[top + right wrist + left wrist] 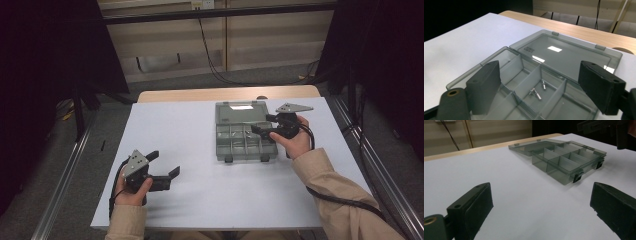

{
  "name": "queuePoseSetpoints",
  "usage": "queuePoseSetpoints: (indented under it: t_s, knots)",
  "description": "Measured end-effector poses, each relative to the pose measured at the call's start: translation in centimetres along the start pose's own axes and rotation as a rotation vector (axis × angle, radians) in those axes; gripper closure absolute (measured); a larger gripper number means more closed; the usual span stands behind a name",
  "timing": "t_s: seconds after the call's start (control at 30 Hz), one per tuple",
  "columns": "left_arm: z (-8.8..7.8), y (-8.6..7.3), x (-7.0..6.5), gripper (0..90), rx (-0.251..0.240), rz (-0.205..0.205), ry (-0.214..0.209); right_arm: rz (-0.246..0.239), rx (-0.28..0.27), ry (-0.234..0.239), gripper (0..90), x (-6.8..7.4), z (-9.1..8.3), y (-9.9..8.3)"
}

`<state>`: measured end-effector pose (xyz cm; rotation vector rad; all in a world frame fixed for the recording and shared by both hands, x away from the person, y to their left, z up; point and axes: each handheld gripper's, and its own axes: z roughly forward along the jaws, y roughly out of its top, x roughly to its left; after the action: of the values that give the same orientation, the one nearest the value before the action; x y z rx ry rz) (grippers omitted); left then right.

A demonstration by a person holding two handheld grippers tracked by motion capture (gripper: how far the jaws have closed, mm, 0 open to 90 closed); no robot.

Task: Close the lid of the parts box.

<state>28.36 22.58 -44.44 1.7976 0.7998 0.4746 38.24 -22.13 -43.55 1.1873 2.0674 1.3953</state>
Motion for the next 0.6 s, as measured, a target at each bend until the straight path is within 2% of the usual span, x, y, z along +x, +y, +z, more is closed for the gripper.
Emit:
queuePoseSetpoints:
  t_s: [0.1, 0.17, 0.27, 0.47, 0.6]
  knots:
    - [0.0, 0.2, -0.1, 4.0, -0.003, -0.011, 0.0, 0.0, -0.009, -0.007, 15.7, -0.1, -0.4, -0.1]
    - [0.2, 0.3, 0.0, 3.7, -0.002, -0.005, -0.01, -0.012, 0.001, -0.014, 15.4, -0.1, -0.7, -0.2]
    - [0.4, 0.4, 0.0, 3.7, 0.002, -0.031, -0.01, -0.017, -0.001, -0.024, 14.8, -0.4, -1.0, -0.1]
    - [1.2, 0.7, 0.1, 3.3, 0.014, -0.044, -0.029, -0.005, -0.004, -0.036, 14.0, -1.0, -1.3, 0.0]
    - [1.8, 1.0, 0.4, 2.7, 0.031, -0.039, -0.029, -0.003, 0.004, -0.041, 13.6, -1.3, -1.2, -0.2]
